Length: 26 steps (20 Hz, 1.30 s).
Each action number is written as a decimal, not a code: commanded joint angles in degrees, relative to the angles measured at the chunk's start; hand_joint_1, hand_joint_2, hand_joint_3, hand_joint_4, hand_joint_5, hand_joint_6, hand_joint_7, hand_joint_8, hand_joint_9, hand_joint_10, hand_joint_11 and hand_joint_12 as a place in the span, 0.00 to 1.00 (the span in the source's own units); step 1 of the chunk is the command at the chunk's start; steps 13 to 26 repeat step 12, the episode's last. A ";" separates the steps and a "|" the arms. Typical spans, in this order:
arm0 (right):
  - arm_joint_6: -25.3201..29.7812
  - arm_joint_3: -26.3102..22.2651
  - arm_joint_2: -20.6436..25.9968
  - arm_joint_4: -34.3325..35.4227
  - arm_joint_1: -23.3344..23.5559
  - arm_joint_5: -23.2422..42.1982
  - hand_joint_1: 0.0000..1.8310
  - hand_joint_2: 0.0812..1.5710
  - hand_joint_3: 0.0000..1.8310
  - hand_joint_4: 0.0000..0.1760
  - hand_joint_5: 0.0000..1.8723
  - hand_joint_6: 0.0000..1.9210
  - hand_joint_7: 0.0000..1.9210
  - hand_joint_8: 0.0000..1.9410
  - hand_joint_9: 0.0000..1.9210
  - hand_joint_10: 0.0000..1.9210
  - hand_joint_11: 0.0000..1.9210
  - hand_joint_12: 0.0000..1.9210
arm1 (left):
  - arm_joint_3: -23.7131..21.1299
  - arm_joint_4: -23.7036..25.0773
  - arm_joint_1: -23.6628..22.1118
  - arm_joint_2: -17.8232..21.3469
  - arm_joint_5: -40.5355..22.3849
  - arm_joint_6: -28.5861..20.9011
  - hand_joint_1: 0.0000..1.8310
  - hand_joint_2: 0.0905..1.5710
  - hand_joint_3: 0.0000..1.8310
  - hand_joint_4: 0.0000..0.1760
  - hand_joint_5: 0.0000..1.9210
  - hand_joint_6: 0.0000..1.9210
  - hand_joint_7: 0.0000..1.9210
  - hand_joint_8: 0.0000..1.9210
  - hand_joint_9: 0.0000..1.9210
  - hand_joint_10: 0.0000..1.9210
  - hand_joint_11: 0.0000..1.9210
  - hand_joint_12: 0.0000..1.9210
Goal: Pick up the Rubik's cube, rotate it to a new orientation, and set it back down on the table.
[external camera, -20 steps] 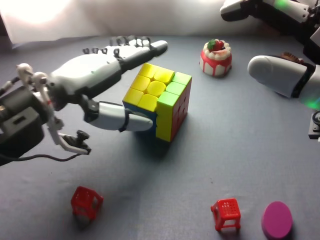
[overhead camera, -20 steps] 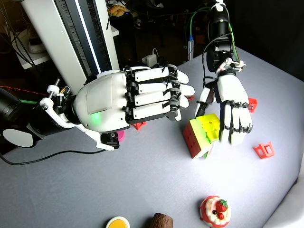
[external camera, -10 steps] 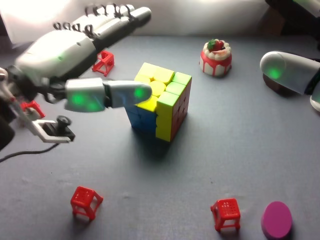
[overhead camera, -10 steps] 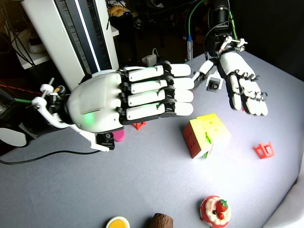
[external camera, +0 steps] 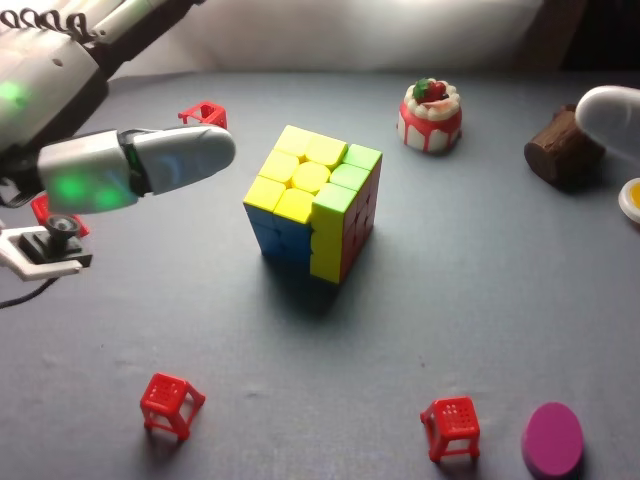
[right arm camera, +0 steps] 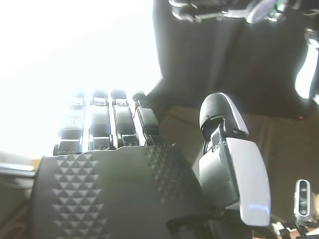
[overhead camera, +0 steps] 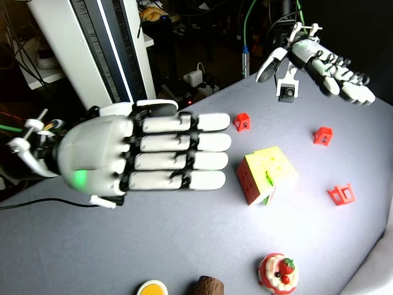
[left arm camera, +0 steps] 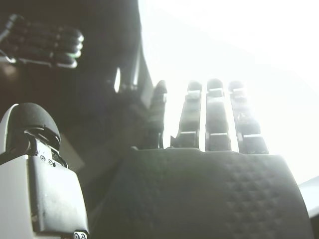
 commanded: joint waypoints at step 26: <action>0.36 -4.01 3.16 1.27 0.30 16.75 0.07 0.90 0.00 0.00 0.00 0.00 0.00 0.00 0.00 0.01 0.00 0.00 | -5.48 -2.82 4.66 6.13 -19.47 2.15 0.00 0.76 0.01 0.48 0.00 0.00 0.00 0.00 0.00 0.00 0.00 0.00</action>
